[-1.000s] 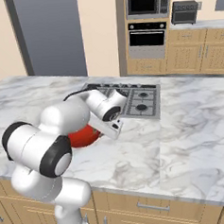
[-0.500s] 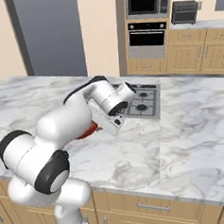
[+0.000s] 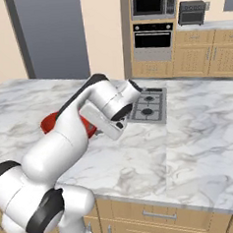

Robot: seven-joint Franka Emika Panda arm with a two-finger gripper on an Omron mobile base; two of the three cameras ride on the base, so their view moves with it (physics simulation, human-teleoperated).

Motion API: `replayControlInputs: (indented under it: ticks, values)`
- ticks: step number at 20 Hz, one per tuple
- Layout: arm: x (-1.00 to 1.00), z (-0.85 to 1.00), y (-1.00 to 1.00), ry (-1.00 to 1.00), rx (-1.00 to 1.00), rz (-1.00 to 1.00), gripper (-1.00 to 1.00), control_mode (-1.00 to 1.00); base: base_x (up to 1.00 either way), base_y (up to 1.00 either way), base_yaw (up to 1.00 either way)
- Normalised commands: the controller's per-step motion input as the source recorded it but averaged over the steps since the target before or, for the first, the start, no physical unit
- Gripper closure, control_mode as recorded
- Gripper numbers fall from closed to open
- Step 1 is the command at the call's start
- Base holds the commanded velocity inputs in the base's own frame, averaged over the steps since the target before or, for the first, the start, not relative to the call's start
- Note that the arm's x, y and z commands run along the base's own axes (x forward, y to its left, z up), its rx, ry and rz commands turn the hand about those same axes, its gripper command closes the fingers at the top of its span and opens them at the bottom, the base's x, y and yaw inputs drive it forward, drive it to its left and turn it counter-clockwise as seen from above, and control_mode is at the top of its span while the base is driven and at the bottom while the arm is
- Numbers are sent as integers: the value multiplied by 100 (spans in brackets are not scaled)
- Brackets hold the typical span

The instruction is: Pick the cup and bowl from the counter and place them on the counter next to the sink.

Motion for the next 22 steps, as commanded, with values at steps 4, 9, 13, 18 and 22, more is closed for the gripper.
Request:
replayControlInputs:
  ticks: [4, 9, 13, 18, 22]
  values:
    - [-2, 0, 13, 0, 0, 0, 100, -100, 0, 0, 0]
    - [0, 0, 0, 0, 0, 0, 100, -100, 0, 0, 0]
    - [0, 0, 0, 0, 0, 0, 100, -100, 0, 0, 0]
    - [0, 0, 0, 0, 0, 0, 100, 100, -13, 0, 0]
    - [0, 0, 0, 0, 0, 0, 100, 100, -99, 0, 2]
